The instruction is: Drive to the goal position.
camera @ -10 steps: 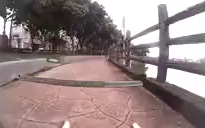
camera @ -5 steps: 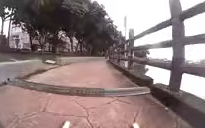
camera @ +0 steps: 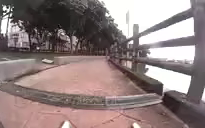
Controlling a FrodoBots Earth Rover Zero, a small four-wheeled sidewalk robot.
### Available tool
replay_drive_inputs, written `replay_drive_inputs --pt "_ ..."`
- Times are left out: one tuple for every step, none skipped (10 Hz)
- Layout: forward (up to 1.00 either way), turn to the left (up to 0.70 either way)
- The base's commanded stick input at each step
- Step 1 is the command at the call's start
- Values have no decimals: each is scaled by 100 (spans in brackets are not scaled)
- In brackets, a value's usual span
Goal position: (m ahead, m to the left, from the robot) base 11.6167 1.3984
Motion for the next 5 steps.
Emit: replay_drive_inputs --pt "70 0" --pt "70 -8" --pt "70 -17" --pt "70 -25" --pt "70 -22"
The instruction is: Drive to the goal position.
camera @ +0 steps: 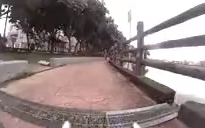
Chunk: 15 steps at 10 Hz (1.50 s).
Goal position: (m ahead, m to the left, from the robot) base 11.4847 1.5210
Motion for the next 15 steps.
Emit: replay_drive_inputs --pt "70 -7" --pt "70 0" --pt "70 0" --pt "70 0" --pt "70 0" --pt "70 0" --pt "70 0" --pt "70 0" --pt "70 0" --pt "70 0" --pt "70 0" --pt "70 0" --pt "70 0" --pt "70 0" --pt "70 0"
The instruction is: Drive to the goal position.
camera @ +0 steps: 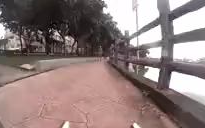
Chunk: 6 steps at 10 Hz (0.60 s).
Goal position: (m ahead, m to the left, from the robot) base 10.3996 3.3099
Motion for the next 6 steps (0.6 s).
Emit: replay_drive_inputs --pt "70 0" --pt "70 0" --pt "70 0" --pt "70 0" --pt "70 0" --pt "70 0"
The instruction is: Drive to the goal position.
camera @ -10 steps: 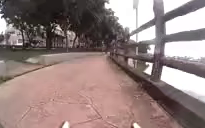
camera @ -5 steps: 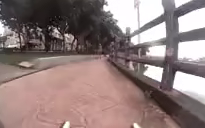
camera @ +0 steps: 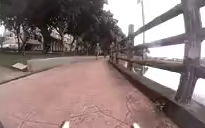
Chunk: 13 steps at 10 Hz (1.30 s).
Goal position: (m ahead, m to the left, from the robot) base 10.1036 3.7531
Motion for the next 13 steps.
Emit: replay_drive_inputs --pt "70 0" --pt "70 0" --pt "70 0" --pt "70 0" --pt "70 0" --pt "70 0" --pt "70 0" --pt "70 0" --pt "70 0" --pt "70 1" --pt "70 1" --pt "70 1" --pt "70 2"
